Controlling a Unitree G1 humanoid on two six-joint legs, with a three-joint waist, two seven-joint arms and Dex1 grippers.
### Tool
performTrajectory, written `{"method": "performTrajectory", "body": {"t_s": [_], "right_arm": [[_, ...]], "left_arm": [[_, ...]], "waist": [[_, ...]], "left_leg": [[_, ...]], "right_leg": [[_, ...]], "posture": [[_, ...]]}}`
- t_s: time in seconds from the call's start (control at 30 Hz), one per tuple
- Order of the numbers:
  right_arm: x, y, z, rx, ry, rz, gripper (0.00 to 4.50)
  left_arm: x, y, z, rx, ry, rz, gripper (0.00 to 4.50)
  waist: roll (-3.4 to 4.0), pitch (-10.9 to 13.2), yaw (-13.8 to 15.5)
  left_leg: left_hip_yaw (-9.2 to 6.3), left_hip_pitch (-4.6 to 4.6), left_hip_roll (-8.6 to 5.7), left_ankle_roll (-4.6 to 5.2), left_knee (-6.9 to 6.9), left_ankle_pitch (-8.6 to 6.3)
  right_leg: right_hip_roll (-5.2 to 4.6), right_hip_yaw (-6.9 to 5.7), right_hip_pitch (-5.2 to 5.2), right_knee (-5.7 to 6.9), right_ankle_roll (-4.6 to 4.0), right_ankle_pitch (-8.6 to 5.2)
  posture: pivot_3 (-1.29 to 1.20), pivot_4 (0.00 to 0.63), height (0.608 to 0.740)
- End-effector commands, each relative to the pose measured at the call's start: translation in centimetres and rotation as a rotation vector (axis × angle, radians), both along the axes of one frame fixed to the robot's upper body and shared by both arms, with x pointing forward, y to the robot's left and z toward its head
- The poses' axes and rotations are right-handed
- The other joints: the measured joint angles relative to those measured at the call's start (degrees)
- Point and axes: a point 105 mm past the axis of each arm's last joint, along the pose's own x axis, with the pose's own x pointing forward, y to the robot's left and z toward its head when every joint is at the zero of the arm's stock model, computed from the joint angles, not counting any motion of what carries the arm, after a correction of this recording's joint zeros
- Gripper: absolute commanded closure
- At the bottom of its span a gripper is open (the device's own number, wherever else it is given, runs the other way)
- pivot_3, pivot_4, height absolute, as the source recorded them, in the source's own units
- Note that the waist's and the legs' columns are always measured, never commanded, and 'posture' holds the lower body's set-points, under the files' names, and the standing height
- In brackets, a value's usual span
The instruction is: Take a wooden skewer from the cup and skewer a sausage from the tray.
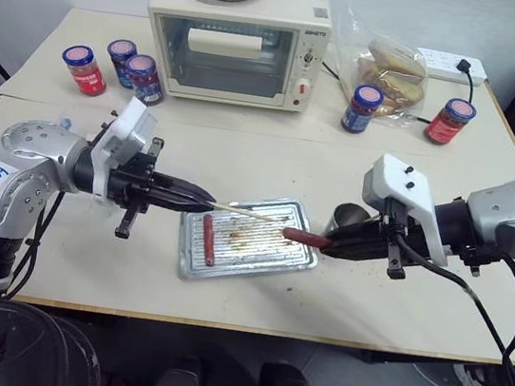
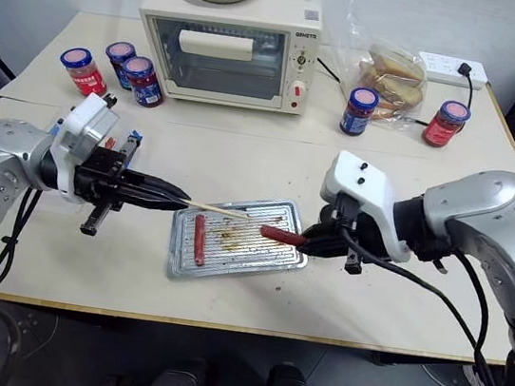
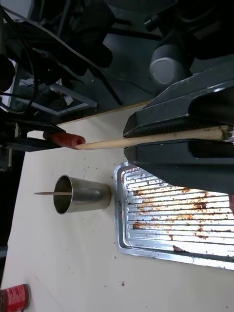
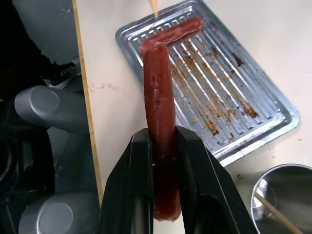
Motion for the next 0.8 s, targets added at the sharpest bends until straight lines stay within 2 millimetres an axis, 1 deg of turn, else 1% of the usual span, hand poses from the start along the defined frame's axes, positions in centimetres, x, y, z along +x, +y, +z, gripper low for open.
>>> {"method": "performTrajectory", "body": {"t_s": [0.03,0.13,0.27,0.43,0.8], "right_arm": [[-0.2,-0.1,0.8,0.009,-0.040,0.002,4.15],[-0.2,0.0,1.0,0.018,-0.041,0.003,4.15],[-0.1,0.3,1.3,0.033,-0.040,0.007,4.15],[-0.1,0.6,1.3,0.037,-0.039,0.012,4.15],[-0.4,1.0,1.3,0.055,-0.031,0.023,4.15]], "left_arm": [[-0.6,-0.2,0.4,0.002,-0.038,-0.021,4.50],[-0.4,-0.1,0.3,0.001,-0.040,-0.009,4.50],[-0.5,-0.5,0.4,-0.010,-0.039,-0.017,4.50],[-0.6,-1.1,0.4,-0.019,-0.044,-0.036,4.50],[-0.4,-1.7,0.2,-0.020,-0.045,-0.045,4.50]], "waist": [[0.00,0.0,0.0],[0.00,0.0,0.0],[0.00,0.0,0.1],[0.00,0.0,0.0],[0.00,0.0,0.1]], "left_leg": [[0.00,0.00,0.00,0.00,0.00,0.00],[0.00,0.00,0.00,0.00,0.00,0.00],[0.00,0.00,0.00,0.00,0.01,0.00],[0.00,0.00,0.00,0.00,0.01,0.00],[0.00,0.00,0.00,0.00,0.02,0.00]], "right_leg": [[0.00,0.00,0.00,0.00,0.00,0.00],[0.00,0.00,0.00,-0.01,0.00,0.00],[-0.01,0.00,0.00,0.00,0.00,0.00],[-0.01,0.00,0.00,-0.01,0.00,0.00],[-0.01,-0.01,0.01,0.00,0.00,0.00]], "posture": [[0.00,0.150,0.740],[0.00,0.150,0.740],[0.00,0.150,0.740],[0.00,0.150,0.740],[0.00,0.150,0.740]]}}
